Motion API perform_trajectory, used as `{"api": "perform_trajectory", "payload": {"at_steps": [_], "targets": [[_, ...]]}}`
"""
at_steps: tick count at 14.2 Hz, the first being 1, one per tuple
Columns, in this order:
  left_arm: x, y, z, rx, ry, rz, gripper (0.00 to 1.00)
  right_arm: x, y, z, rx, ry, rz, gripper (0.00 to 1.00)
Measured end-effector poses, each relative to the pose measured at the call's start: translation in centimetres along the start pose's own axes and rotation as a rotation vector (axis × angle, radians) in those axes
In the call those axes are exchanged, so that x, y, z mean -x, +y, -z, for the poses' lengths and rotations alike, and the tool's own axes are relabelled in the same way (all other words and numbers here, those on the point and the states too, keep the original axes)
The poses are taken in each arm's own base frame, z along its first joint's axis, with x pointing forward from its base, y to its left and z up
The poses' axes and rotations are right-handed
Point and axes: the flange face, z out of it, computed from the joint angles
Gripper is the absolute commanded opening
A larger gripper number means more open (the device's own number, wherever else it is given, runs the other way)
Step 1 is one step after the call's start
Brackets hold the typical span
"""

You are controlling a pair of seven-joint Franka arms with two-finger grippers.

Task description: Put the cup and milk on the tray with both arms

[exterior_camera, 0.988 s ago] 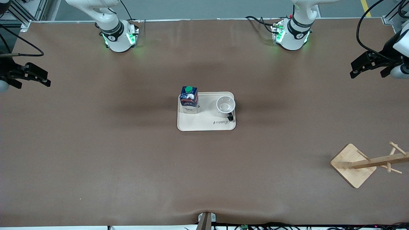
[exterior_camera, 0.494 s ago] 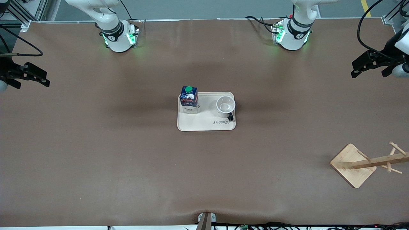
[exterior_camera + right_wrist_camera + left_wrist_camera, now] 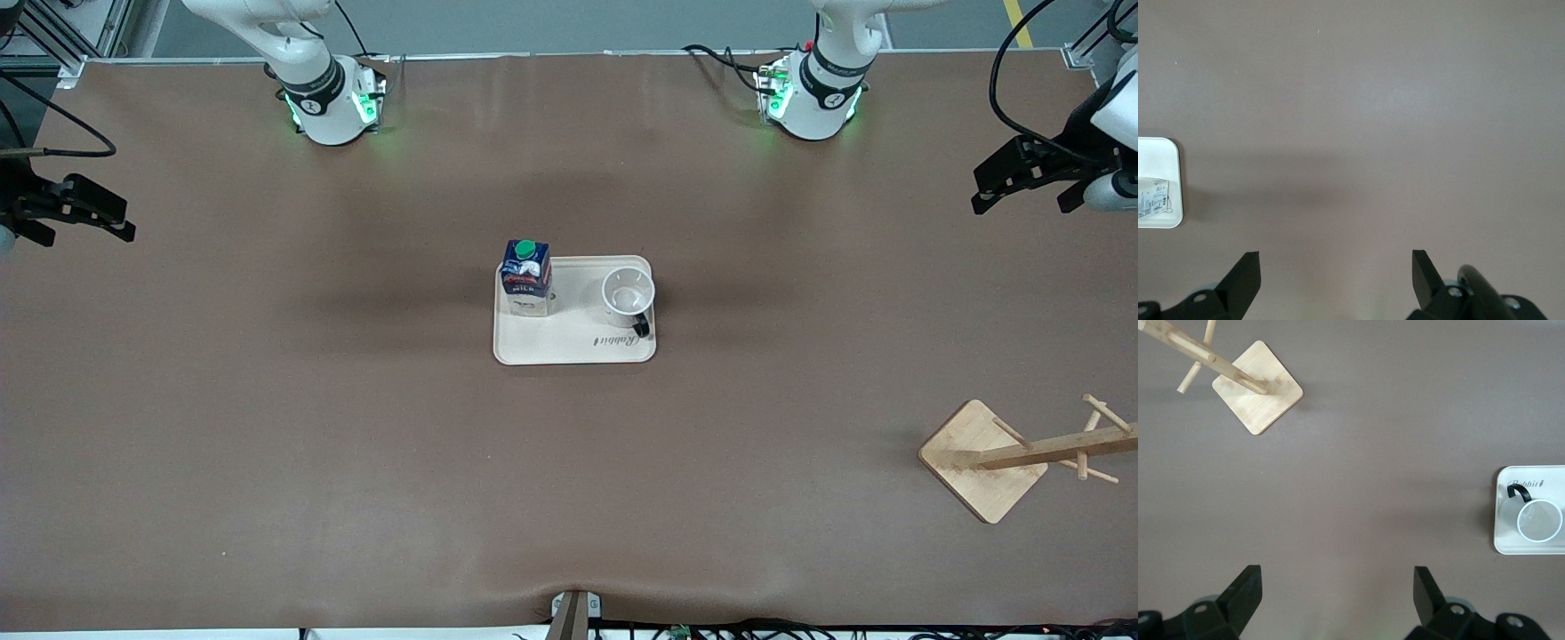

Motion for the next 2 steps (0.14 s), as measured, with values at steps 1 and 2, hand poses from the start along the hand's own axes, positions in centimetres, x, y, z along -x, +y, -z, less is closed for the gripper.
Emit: {"api": "perform_trajectory", "payload": {"at_steps": [1,2], "targets": [[-0.12,0.17,-0.16,0.0,-0.003,-0.003,1.0,0.02,0.16,0.0,0.0,0.0,-0.003,1.0],[-0.22,0.35,-0.35,0.0,-0.007,-0.007,1.0,0.03,0.28,0.0,0.0,0.0,-0.005,1.0]]}}
